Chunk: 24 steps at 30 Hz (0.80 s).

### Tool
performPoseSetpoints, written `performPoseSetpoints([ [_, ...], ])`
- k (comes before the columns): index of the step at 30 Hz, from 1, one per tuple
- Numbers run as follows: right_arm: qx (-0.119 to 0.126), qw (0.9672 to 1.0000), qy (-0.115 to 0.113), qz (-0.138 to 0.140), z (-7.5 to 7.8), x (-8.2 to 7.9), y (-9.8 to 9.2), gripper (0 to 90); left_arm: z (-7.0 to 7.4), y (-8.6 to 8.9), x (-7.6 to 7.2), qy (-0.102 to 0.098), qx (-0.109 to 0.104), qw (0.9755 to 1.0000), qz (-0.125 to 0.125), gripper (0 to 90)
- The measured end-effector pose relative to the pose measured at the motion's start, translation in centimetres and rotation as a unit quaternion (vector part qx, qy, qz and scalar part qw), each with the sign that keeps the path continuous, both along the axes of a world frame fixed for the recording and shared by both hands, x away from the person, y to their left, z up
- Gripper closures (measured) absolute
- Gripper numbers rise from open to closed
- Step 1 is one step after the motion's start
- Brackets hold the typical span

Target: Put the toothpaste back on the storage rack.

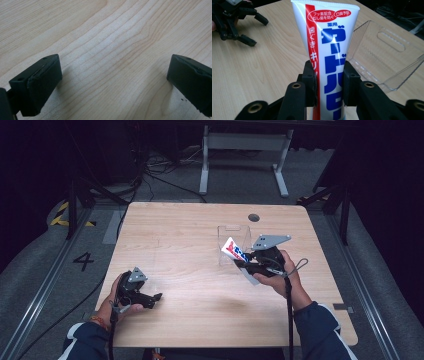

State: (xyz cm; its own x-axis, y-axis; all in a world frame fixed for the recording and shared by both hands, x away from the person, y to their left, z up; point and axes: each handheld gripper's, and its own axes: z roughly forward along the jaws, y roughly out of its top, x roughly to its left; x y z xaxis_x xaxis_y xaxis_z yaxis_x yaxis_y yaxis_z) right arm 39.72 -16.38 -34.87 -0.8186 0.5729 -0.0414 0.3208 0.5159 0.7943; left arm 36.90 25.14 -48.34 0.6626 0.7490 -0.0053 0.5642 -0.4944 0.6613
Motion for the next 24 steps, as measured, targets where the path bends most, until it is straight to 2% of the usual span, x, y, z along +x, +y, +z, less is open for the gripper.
performPoseSetpoints([
  [6, 0.007, 0.9997, -0.022, 0.0, 1.4, 1.3, -0.1, 70.3, 0.0, 0.0, 0.0, 0.001, 0.001, 1.0, 0.0, 0.3],
  [7, 0.011, 0.9997, -0.019, 0.001, 1.6, 1.6, 0.0, 70.3, 0.0, 0.0, 0.0, 0.001, 0.001, 1.0, 0.0, 0.3],
  [10, 0.011, 0.9995, -0.029, -0.007, 1.8, 2.4, 0.1, 70.3, 0.0, 0.0, 0.0, 0.002, 0.0, 1.0, 0.0, 0.3],
  [15, 0.017, 0.9993, -0.031, -0.009, 2.2, 3.5, 0.0, 70.3, 0.0, 0.0, 0.0, 0.002, 0.0, 1.0, 0.0, 0.3],
  [18, 0.027, 0.999, -0.034, -0.01, 2.5, 4.3, -0.1, 70.3, 0.0, 0.0, 0.0, 0.002, 0.0, 1.0, 0.0, 0.3],
  [24, 0.039, 0.9979, -0.052, -0.005, 3.1, 5.9, -0.2, 70.2, 0.0, 0.0, 0.0, 0.002, 0.0, 1.0, 0.0, 0.3],
])
